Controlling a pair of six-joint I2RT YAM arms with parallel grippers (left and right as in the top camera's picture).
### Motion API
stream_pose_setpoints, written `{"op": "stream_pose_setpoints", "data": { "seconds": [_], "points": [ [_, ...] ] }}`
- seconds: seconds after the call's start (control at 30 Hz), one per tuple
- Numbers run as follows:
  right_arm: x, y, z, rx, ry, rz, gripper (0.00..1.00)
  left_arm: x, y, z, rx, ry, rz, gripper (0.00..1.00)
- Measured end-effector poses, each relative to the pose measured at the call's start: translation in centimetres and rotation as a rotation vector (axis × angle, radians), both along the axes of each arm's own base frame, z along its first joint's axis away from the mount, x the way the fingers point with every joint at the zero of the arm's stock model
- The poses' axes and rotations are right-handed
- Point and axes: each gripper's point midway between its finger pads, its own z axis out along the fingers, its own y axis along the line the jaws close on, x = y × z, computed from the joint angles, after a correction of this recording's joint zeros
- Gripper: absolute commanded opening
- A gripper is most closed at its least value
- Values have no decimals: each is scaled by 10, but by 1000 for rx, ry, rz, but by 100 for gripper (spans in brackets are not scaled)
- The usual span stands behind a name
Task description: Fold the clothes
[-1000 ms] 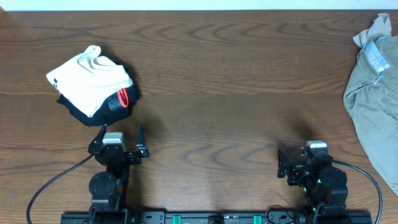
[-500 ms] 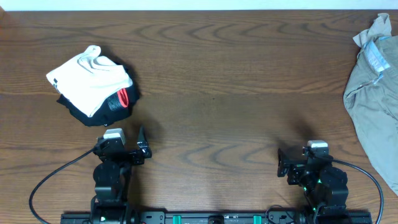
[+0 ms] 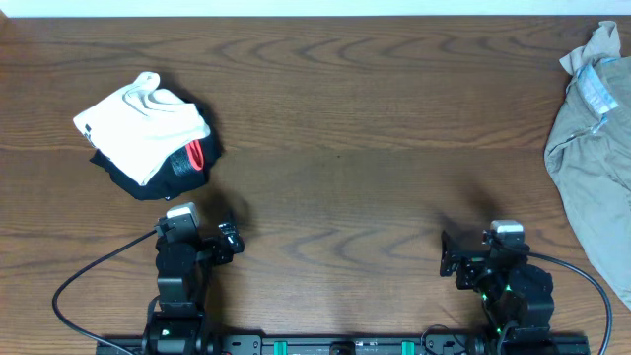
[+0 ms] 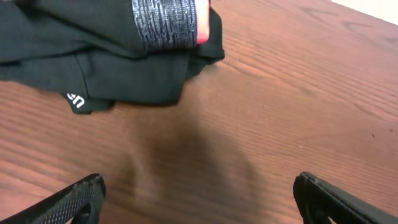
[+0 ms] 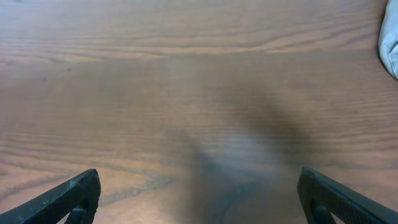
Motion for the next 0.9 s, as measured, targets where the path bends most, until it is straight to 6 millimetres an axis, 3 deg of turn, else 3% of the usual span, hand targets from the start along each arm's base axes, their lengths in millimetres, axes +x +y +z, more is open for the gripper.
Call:
{"op": "stream_pose_setpoints", "data": {
  "seconds": [0.47, 0.7, 0.9],
  "points": [
    [0, 15, 5, 78, -12, 61, 99, 9, -21, 21, -76, -90, -96, 98],
    [10, 32, 38, 134, -146, 144, 99, 19, -23, 60, -67, -179, -115, 98],
    [14, 44, 54, 198, -189, 199, 99, 24, -24, 111, -32, -184, -134, 98]
  ]
}}
